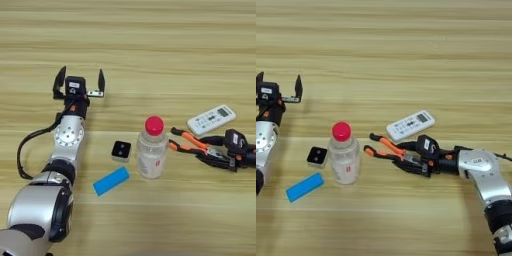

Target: Move the objects on the table

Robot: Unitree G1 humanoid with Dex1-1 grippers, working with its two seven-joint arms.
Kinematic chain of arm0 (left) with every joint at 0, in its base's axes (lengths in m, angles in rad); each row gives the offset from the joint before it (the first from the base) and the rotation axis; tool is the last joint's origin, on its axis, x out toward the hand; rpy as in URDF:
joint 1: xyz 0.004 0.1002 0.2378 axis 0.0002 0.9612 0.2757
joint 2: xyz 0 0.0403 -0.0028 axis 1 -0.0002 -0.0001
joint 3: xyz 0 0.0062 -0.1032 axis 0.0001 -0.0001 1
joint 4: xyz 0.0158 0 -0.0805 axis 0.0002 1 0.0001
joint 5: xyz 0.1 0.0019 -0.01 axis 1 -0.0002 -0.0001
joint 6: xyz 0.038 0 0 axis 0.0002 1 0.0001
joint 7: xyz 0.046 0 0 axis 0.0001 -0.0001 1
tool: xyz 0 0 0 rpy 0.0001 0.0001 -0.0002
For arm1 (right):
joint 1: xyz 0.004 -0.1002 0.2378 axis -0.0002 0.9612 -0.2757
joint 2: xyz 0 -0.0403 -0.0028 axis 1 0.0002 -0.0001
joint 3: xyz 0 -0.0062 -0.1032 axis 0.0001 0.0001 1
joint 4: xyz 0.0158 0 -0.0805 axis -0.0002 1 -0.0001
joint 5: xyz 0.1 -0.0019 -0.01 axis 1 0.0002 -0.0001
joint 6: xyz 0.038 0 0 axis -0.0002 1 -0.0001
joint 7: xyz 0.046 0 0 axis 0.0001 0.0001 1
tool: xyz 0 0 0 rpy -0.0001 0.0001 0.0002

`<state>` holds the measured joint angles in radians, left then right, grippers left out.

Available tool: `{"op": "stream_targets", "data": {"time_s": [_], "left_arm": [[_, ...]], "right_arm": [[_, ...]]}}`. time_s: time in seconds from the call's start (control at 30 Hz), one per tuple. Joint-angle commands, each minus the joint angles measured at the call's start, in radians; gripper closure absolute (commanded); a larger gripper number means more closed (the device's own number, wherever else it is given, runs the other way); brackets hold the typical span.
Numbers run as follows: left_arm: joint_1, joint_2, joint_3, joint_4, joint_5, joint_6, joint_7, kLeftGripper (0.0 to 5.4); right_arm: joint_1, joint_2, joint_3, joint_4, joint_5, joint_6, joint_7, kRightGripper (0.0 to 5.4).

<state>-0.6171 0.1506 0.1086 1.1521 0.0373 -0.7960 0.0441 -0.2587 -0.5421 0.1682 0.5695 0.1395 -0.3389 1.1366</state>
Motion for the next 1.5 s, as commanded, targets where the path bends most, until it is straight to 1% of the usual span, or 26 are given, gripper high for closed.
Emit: {"op": "stream_targets", "data": {"time_s": [0.03,0.27,0.5,0.6,0.77,0.87,1.03,1.23,1.5], "left_arm": [[-0.020,0.007,-0.003,0.017,0.011,0.006,0.001,0.00],[-0.024,0.006,-0.004,0.021,0.012,0.007,0.003,0.00],[-0.025,0.003,-0.005,0.022,0.013,0.007,0.006,0.00],[-0.025,0.003,-0.005,0.021,0.013,0.006,0.006,0.00],[-0.025,0.003,-0.005,0.022,0.012,0.006,0.005,0.00],[-0.026,0.001,-0.006,0.021,0.014,0.007,0.007,0.00],[-0.026,0.000,-0.006,0.020,0.014,0.007,0.007,0.00],[-0.026,-0.001,-0.007,0.019,0.015,0.006,0.010,0.00],[-0.022,-0.003,-0.012,0.015,0.016,0.002,0.016,0.00]], "right_arm": [[0.009,0.009,0.017,0.005,-0.035,0.014,-0.015,3.05],[0.017,0.029,0.015,-0.136,0.021,0.056,0.004,3.06],[0.010,0.059,0.005,-0.234,0.056,0.103,0.000,3.06],[-0.004,0.076,0.004,-0.258,0.059,0.116,-0.023,3.06],[-0.036,0.099,0.003,-0.233,0.038,0.121,-0.064,3.06],[-0.052,0.108,0.007,-0.213,0.036,0.128,-0.077,3.06],[-0.087,0.131,0.014,-0.158,0.015,0.133,-0.109,3.06],[-0.128,0.174,0.018,-0.113,0.005,0.146,-0.134,3.06],[-0.171,0.242,0.047,-0.041,-0.033,0.150,-0.168,3.06]]}}
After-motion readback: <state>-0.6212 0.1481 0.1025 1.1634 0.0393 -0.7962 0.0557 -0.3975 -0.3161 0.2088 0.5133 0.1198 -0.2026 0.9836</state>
